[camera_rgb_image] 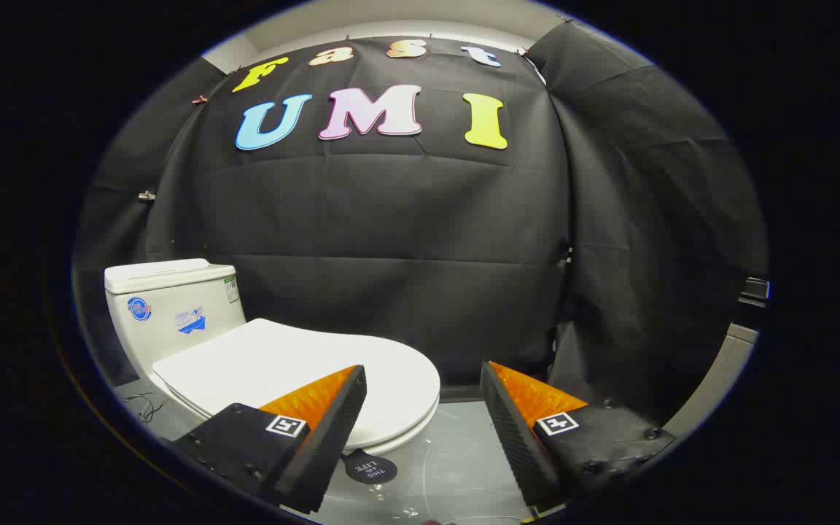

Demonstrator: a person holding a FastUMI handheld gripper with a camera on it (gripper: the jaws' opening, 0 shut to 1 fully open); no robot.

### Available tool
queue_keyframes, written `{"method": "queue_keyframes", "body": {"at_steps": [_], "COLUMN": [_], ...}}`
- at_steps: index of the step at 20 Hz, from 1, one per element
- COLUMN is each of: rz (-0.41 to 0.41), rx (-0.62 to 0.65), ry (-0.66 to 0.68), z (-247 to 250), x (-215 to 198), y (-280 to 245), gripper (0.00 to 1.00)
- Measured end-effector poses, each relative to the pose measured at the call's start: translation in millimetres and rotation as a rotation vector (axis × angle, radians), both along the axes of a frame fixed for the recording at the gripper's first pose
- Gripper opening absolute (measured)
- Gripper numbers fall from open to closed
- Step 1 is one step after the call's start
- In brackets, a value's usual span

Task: Open the toilet lid.

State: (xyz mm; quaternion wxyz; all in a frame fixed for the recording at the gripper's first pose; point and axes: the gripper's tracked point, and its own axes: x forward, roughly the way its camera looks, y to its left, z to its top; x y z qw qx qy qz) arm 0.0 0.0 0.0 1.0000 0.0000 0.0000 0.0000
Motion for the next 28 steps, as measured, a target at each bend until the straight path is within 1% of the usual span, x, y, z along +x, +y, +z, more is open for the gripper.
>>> {"method": "queue_keyframes", "body": {"at_steps": [13, 20, 22, 25, 28], "rz": [0.001, -0.004, 0.0, 0.008, 0.03], "rx": [0.002, 0.033, 0.043, 0.027, 0.048], "ry": [0.013, 0.025, 0.029, 0.036, 0.045], "z": [-4, -5, -2, 2, 12], "x": [1, 2, 0, 1, 1], "y": [-1, -5, -3, -2, 0], "gripper": [0.99, 0.99, 0.99, 0.99, 0.99]}}
